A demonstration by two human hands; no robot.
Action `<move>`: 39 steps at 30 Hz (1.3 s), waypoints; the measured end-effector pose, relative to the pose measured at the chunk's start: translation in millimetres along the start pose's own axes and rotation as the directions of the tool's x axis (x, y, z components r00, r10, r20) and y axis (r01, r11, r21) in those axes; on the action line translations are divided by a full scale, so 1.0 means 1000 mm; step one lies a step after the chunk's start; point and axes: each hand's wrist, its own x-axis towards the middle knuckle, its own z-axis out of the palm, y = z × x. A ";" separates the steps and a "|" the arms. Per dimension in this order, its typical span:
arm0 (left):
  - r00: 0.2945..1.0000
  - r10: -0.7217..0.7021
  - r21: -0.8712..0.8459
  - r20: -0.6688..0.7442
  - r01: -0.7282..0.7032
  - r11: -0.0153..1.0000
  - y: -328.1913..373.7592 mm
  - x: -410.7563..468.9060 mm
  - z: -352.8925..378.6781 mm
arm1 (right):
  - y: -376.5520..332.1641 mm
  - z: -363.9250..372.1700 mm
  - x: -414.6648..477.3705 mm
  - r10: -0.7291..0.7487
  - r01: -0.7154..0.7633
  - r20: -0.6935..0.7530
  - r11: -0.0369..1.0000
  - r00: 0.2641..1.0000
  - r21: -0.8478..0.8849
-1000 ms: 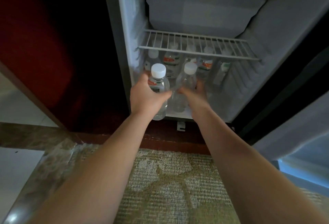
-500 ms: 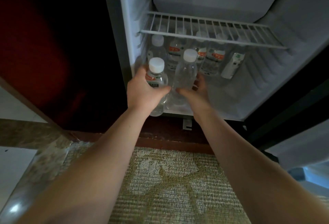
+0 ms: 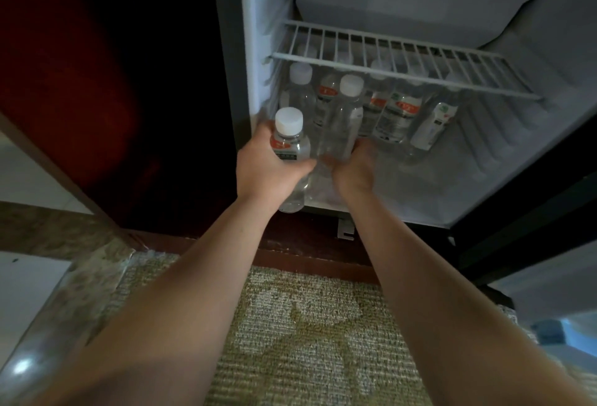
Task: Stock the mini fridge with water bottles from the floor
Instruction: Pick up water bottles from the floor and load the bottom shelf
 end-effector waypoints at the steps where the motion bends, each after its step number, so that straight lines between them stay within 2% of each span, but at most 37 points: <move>1: 1.000 -0.003 -0.001 -0.003 0.003 1.000 0.000 0.000 0.000 | -0.002 0.000 0.004 -0.003 0.003 0.016 1.000 1.000 0.009; 8: 1.000 -0.007 -0.008 -0.024 0.007 1.000 -0.001 0.000 0.003 | -0.005 -0.003 0.014 -0.023 0.021 0.078 0.999 0.997 0.028; 11: 1.000 -0.005 0.006 -0.025 0.005 1.000 0.000 0.001 0.003 | 0.000 -0.004 0.013 -0.059 0.062 0.103 0.998 0.993 -0.028; 16: 1.000 -0.015 0.024 -0.025 0.016 1.000 0.000 0.002 0.004 | 0.000 -0.012 0.014 -0.017 -0.003 0.343 0.998 0.939 0.058; 19: 1.000 -0.013 0.035 -0.028 0.014 0.999 0.001 0.000 0.004 | -0.005 -0.015 0.014 -0.005 -0.024 0.408 0.998 0.913 0.065; 21: 1.000 -0.010 0.038 -0.026 0.011 0.999 0.002 0.000 0.004 | -0.008 -0.017 0.011 0.005 -0.028 0.393 0.998 0.920 0.055; 25: 1.000 0.001 0.044 -0.012 0.000 0.999 0.002 -0.002 0.004 | -0.010 -0.019 0.000 0.058 -0.078 0.182 0.991 0.982 0.106; 26: 1.000 0.003 0.045 -0.008 -0.003 0.999 0.003 -0.003 0.004 | -0.011 -0.023 -0.004 0.075 -0.093 0.168 0.990 0.983 0.104; 28: 1.000 0.016 0.040 0.002 -0.016 0.999 0.005 -0.004 0.005 | -0.007 -0.031 -0.016 0.073 -0.102 0.291 0.991 0.954 0.085; 30: 0.999 0.040 0.017 0.009 -0.040 0.999 0.010 -0.005 0.007 | -0.003 -0.042 -0.031 0.013 -0.067 0.496 0.994 0.868 0.091; 32: 0.998 0.063 0.002 0.008 -0.063 0.998 0.016 -0.005 0.010 | -0.001 -0.046 -0.043 -0.060 0.025 0.599 0.997 0.799 0.067; 34: 0.997 0.076 0.003 0.016 -0.076 0.997 0.023 -0.005 0.015 | -0.002 -0.044 -0.051 -0.141 0.171 0.551 0.985 0.822 -0.003; 36: 0.995 0.098 -0.005 0.028 -0.098 0.995 0.029 -0.006 0.021 | -0.002 -0.041 -0.054 -0.218 0.272 0.427 0.960 0.877 -0.068; 39: 0.990 0.092 -0.041 0.110 -0.088 0.995 0.034 -0.003 0.027 | 0.001 -0.044 -0.049 -0.217 0.270 0.361 0.957 0.907 -0.104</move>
